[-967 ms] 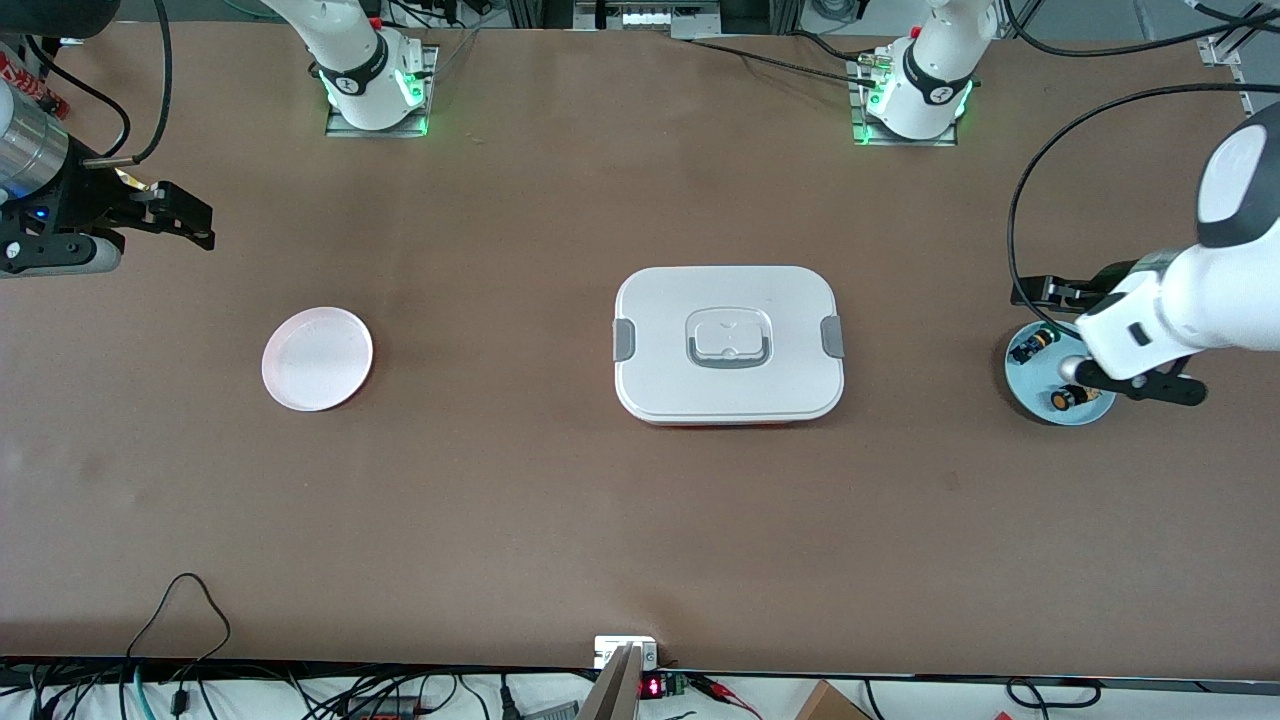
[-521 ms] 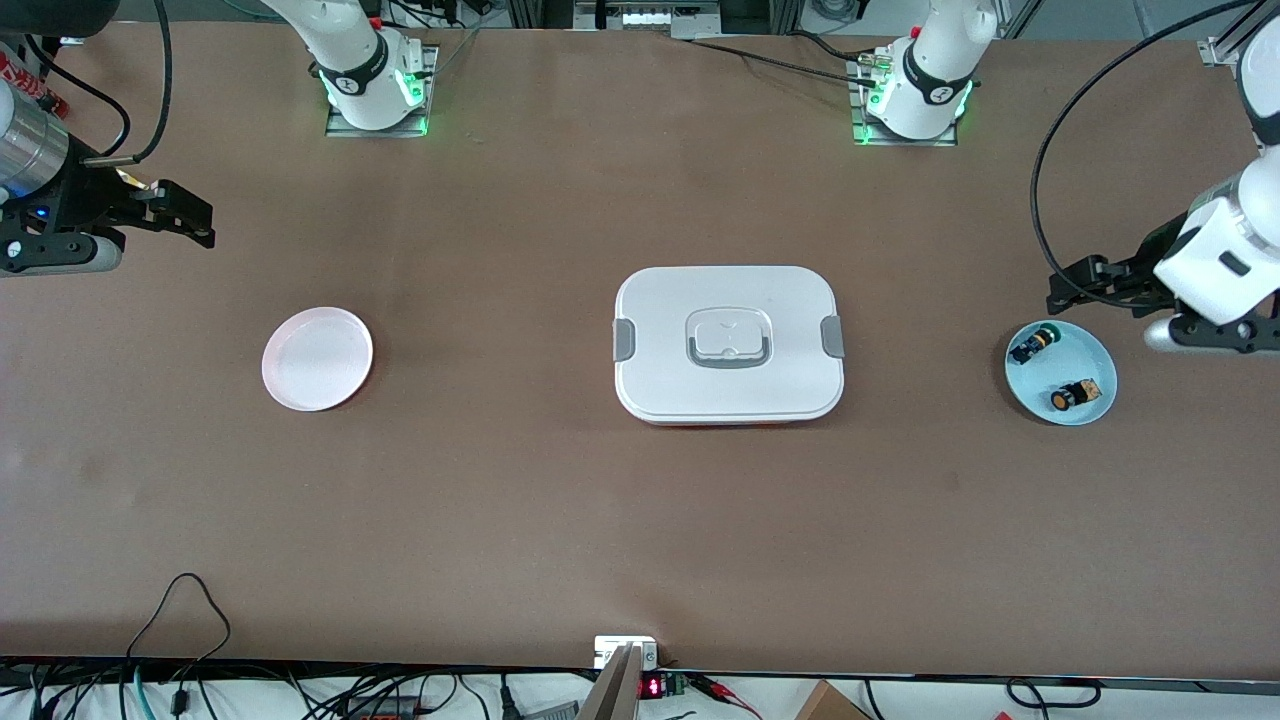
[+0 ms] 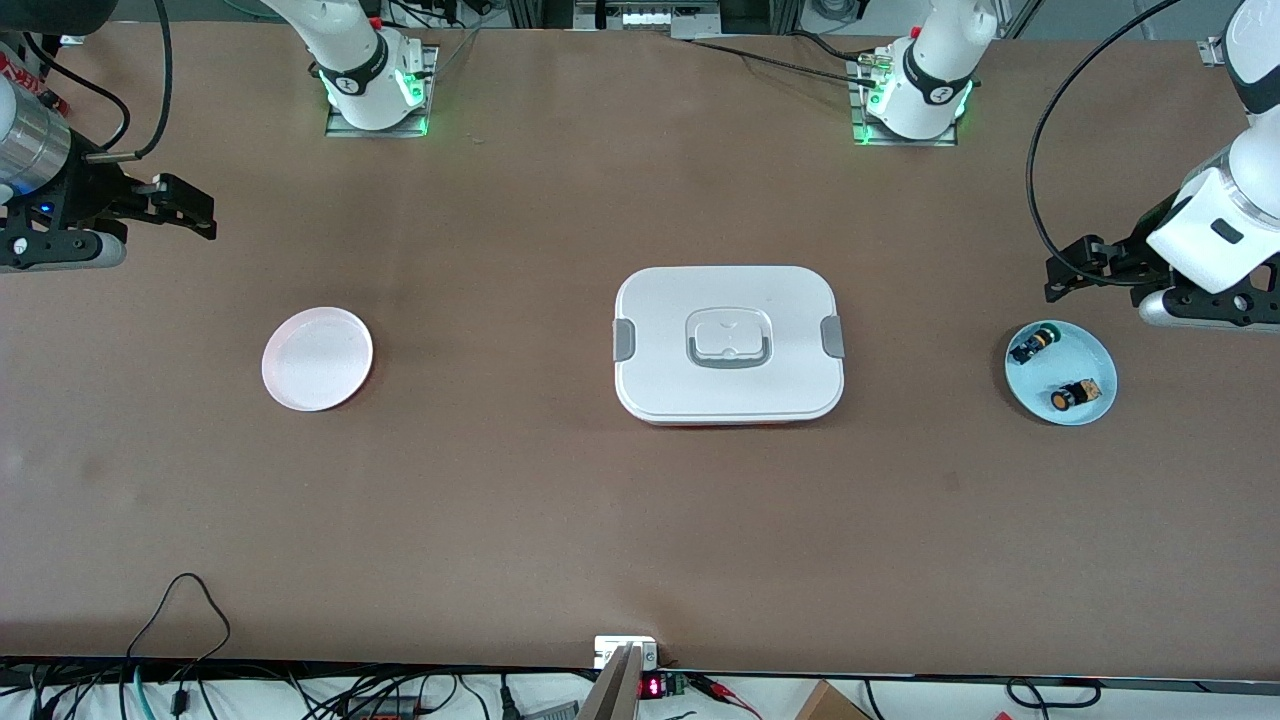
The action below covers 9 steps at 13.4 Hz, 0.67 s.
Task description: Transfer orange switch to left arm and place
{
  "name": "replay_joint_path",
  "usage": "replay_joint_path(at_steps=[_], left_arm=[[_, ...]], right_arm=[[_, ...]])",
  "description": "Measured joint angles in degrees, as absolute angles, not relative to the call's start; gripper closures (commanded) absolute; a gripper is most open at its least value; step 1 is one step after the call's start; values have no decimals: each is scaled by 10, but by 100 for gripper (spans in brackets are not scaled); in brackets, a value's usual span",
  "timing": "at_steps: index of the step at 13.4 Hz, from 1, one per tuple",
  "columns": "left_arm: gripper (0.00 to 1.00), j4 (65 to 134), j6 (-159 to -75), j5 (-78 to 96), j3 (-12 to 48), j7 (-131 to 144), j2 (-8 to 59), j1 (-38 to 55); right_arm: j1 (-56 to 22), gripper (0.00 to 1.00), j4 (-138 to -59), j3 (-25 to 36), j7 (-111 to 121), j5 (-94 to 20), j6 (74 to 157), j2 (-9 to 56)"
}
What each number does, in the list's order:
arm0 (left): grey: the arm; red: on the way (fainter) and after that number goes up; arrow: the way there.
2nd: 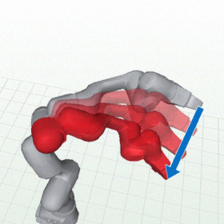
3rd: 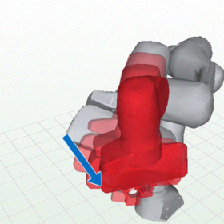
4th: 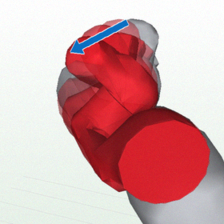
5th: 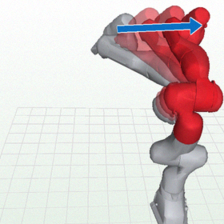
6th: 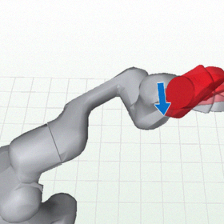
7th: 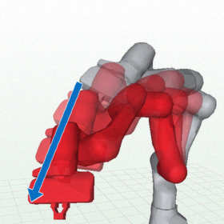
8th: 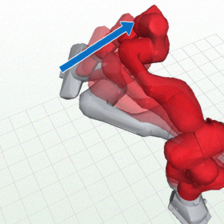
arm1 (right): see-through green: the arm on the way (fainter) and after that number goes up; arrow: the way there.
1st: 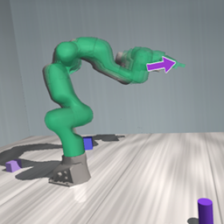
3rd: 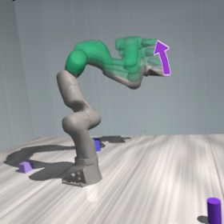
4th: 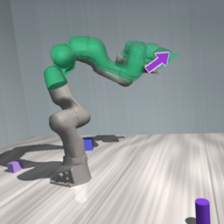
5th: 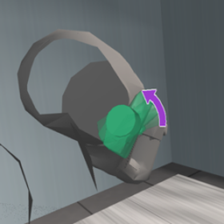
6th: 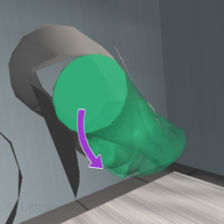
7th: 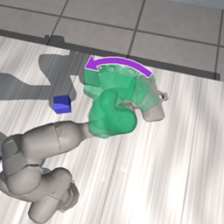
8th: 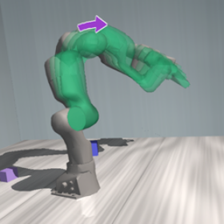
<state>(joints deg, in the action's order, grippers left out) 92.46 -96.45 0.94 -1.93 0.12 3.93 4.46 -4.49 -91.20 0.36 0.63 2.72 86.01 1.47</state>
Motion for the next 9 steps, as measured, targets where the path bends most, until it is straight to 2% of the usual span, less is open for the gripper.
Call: replay_joint_path(at_steps=[9], left_arm=[[0, 937, -954, 5, -20, 2, 20, 44]], right_arm=[[-45, 0, -921, 4, -10, 27, 866, 7]])
